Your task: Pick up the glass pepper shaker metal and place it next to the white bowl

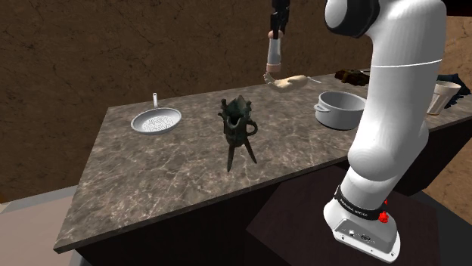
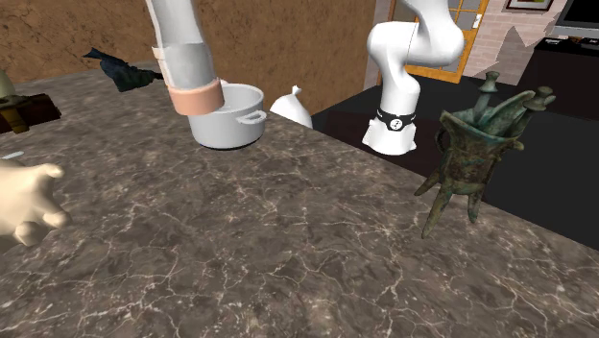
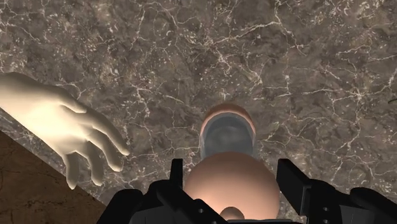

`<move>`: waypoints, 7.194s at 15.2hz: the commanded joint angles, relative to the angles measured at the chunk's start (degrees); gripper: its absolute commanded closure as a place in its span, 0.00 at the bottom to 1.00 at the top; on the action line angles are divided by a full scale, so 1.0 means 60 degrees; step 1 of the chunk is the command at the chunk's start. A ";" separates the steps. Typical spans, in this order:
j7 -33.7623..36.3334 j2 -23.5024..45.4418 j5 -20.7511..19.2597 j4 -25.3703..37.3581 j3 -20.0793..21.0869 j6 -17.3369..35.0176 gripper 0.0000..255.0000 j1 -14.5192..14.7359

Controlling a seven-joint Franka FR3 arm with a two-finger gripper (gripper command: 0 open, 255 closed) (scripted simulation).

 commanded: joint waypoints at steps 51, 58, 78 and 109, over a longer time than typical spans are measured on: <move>-0.5655 -0.6940 -0.3332 -0.7894 -0.3874 0.2726 1.00 -0.2544; -0.5548 -0.6994 -0.3496 -0.8796 -0.4064 0.3588 1.00 -0.2619; -0.5478 -0.6425 -0.3736 -1.0870 -0.5020 0.6237 1.00 -0.2552; -0.5328 -0.6767 -0.3897 -1.0922 -0.4732 0.5938 0.00 -0.2737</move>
